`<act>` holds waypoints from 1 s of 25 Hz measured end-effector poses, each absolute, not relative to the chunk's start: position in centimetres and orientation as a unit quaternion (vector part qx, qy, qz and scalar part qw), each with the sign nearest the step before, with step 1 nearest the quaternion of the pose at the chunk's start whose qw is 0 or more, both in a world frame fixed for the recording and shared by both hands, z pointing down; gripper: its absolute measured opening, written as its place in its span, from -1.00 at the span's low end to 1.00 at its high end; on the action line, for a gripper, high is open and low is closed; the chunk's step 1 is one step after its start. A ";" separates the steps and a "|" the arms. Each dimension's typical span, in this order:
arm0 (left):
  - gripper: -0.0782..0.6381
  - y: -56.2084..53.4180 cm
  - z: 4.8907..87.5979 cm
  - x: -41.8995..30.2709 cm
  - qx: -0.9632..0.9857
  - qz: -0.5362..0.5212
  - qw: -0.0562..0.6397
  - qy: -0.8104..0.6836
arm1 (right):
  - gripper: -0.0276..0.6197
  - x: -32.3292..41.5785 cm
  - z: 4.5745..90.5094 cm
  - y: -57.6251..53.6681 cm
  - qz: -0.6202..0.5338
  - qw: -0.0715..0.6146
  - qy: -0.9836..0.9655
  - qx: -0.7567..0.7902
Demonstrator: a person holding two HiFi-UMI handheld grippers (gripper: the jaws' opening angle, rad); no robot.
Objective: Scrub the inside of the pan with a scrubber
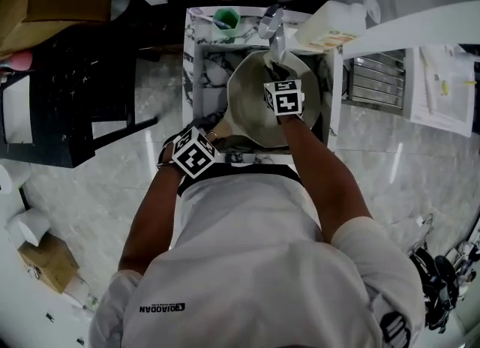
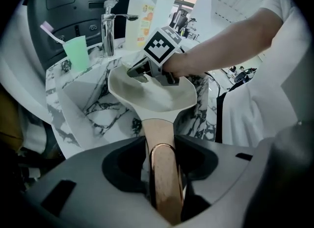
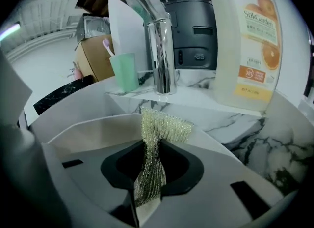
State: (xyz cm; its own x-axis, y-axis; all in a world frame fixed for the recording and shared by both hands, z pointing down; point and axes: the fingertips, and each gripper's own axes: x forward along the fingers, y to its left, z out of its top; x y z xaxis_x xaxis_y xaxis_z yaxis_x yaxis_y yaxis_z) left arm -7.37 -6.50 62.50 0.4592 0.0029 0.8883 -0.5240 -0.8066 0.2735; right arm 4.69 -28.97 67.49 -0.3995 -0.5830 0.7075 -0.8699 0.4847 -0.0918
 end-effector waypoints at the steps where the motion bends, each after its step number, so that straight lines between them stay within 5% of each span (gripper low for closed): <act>1: -0.25 -6.5 62.5 -7.4 0.812 0.495 0.266 -0.160 | -0.59 4.7 67.7 -29.2 0.239 0.304 -0.804 0.452; 25: -0.25 -6.6 62.6 -7.4 0.816 0.492 0.258 -0.158 | -0.60 -0.6 68.3 -28.2 0.523 0.113 -0.753 0.383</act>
